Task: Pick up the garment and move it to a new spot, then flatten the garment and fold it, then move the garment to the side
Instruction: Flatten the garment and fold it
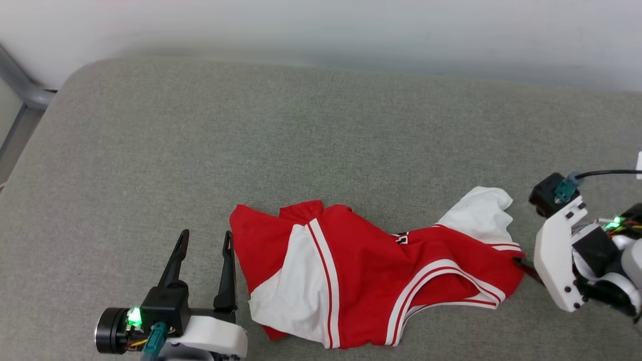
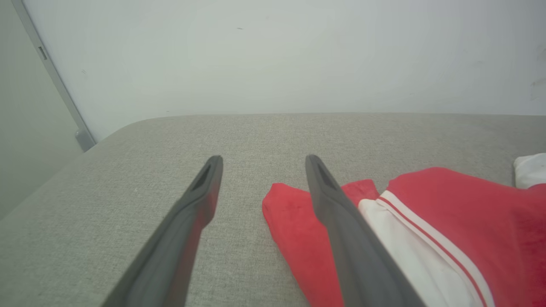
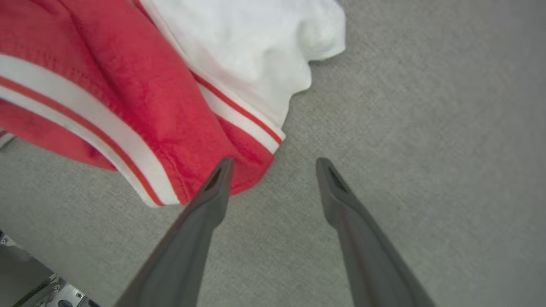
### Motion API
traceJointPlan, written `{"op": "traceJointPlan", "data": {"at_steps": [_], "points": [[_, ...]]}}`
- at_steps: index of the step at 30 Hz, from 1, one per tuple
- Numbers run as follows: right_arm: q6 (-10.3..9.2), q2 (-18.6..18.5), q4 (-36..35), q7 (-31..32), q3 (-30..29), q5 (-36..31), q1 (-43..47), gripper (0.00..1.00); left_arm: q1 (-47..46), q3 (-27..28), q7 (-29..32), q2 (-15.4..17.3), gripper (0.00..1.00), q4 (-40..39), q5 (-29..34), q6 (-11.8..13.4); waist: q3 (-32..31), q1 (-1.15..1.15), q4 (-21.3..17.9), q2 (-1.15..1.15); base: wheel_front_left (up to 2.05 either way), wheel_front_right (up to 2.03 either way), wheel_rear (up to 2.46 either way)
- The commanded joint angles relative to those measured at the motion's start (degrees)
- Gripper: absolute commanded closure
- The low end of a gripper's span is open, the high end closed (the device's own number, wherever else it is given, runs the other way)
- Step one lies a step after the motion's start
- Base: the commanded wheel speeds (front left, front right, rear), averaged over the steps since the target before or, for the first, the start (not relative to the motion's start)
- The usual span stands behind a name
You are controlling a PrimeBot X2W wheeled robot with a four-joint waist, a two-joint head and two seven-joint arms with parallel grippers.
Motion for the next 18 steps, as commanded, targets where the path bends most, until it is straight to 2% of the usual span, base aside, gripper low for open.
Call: {"op": "traceJointPlan", "data": {"at_steps": [1, 12, 13, 14, 18], "points": [[-0.06, 1.4, 1.9, 0.1, 0.8, 0.9, 0.4, 0.0, -1.2, -0.3, -0.1, 0.0, 0.0, -0.2, -0.2, 0.4, 1.3, 0.0, 0.6, 0.0, 0.0, 0.0, 0.0], [0.04, 6.4, 11.3, -2.5, 9.8, 2.3, 1.3, 0.0, -2.4, -1.1, -0.1, 0.0, 0.0, 0.3, -0.7, 0.7, 3.0, 0.0, 1.7, 0.0, 0.0, 0.0, 0.0], [0.05, 6.7, 11.6, -3.5, 10.2, 2.6, 1.2, 0.28, -2.3, -1.0, -0.1, 0.0, 0.0, 0.4, -0.7, 0.8, 2.9, 0.0, 1.7, 0.0, 0.0, 0.0, 0.0], [0.05, 7.0, 11.8, -4.7, 10.5, 2.9, 0.8, 1.0, -2.0, -0.9, -0.1, 0.0, 0.0, 0.5, -0.7, 0.9, 2.6, 0.0, 1.5, 0.0, 0.0, 0.0, 0.0], [-0.03, 5.8, 12.0, -9.5, 10.4, 3.6, -0.9, 1.0, -0.6, -0.5, -0.1, 0.0, 0.0, 1.0, -0.3, 0.8, 0.7, 0.0, 0.3, 0.0, 0.0, 0.0, 0.0]]}}
